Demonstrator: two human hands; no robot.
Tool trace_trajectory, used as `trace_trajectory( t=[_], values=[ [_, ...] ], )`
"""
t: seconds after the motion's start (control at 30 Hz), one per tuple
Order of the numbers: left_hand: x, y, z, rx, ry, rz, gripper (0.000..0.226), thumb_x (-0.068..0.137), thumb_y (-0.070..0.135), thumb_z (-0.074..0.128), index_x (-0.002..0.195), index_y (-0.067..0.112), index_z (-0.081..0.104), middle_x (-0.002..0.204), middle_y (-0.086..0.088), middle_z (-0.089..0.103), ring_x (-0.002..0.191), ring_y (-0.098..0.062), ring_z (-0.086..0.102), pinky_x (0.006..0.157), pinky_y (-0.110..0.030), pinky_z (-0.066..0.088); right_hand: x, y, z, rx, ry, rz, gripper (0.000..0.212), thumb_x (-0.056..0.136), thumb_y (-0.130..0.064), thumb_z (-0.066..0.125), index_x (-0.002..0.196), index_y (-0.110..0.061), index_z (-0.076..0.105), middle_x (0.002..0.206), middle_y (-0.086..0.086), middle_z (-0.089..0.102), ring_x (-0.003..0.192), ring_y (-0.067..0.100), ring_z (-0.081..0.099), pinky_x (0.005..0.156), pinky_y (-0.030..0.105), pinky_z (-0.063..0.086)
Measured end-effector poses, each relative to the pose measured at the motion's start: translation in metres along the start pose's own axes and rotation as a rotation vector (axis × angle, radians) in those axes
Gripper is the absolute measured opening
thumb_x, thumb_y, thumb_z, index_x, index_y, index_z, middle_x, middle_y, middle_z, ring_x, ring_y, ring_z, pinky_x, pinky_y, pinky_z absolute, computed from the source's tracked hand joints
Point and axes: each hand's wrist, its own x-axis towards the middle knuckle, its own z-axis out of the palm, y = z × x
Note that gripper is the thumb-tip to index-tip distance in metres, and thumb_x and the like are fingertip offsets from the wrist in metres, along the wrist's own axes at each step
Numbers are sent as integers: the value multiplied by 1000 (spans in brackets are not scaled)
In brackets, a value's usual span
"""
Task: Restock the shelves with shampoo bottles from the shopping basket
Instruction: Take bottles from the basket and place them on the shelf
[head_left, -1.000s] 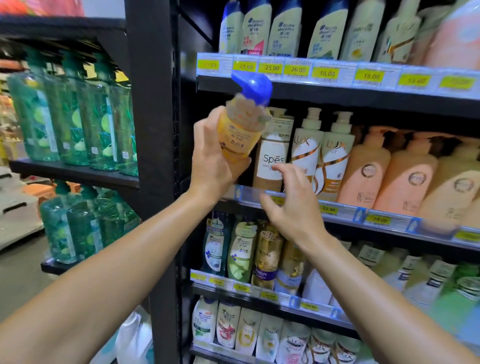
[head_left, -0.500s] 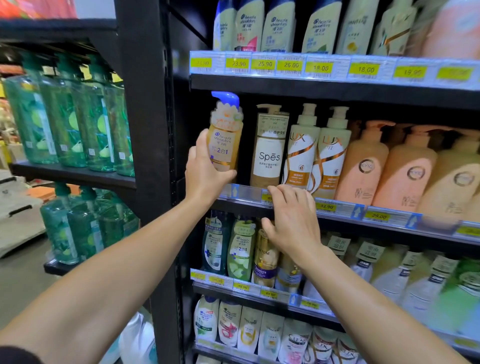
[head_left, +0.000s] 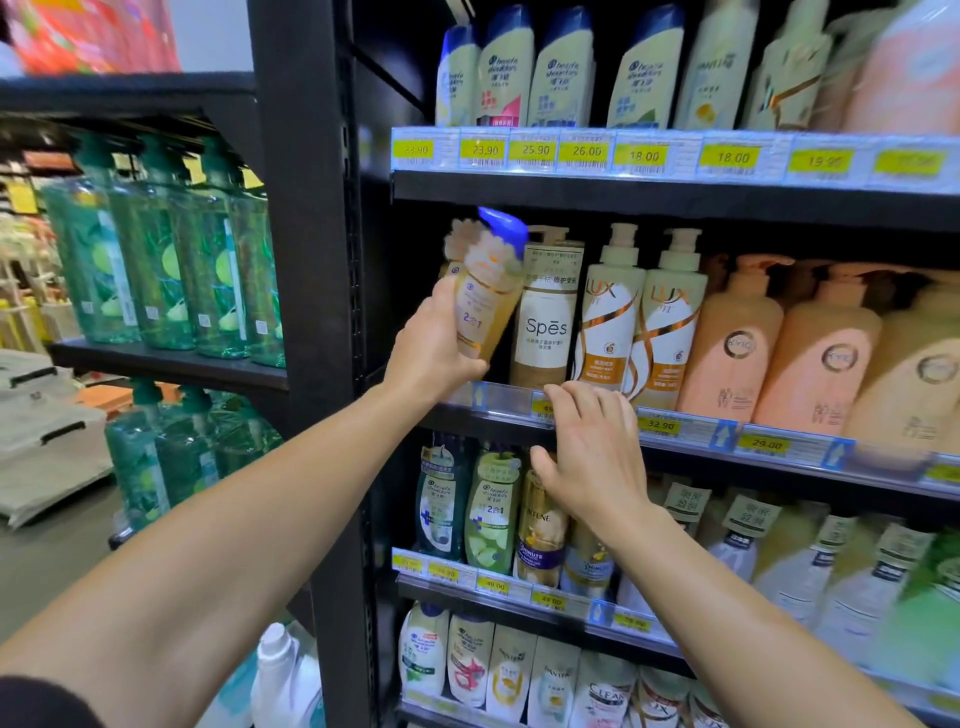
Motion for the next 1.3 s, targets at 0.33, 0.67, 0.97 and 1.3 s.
trace_trajectory(
  t=[0.33, 0.67, 0.97, 1.3],
  values=[
    [17, 0, -5, 91, -70, -159, 74, 62, 28, 87, 117, 17, 39, 109, -6, 59, 94, -26, 62, 78, -45, 58, 1, 3, -3, 19, -8, -3, 63, 87, -38, 57, 144, -15, 42, 141, 1, 45, 131, 23, 35, 117, 43, 20],
    [30, -6, -3, 17, -112, -378, 79, 65, 34, 84, 125, 13, 37, 104, -4, 58, 85, -24, 58, 52, -26, 38, 2, 5, -2, 34, -9, -5, 61, 86, -37, 58, 142, -16, 44, 139, 1, 46, 131, 23, 35, 116, 42, 22],
    [19, -8, -7, 46, -87, -327, 70, 64, 40, 83, 113, 17, 38, 100, -2, 59, 84, -23, 59, 53, -28, 37, 2, 2, -3, 35, -16, 4, 62, 87, -38, 58, 143, -16, 42, 141, 1, 45, 132, 24, 35, 116, 43, 21],
    [5, -2, -20, -4, -109, -278, 72, 74, 39, 78, 126, 15, 35, 105, -1, 60, 89, -21, 61, 66, -34, 49, 4, -6, -9, 20, -36, 21, 62, 87, -38, 57, 143, -16, 42, 141, 1, 44, 133, 23, 33, 117, 44, 21]
  ],
)
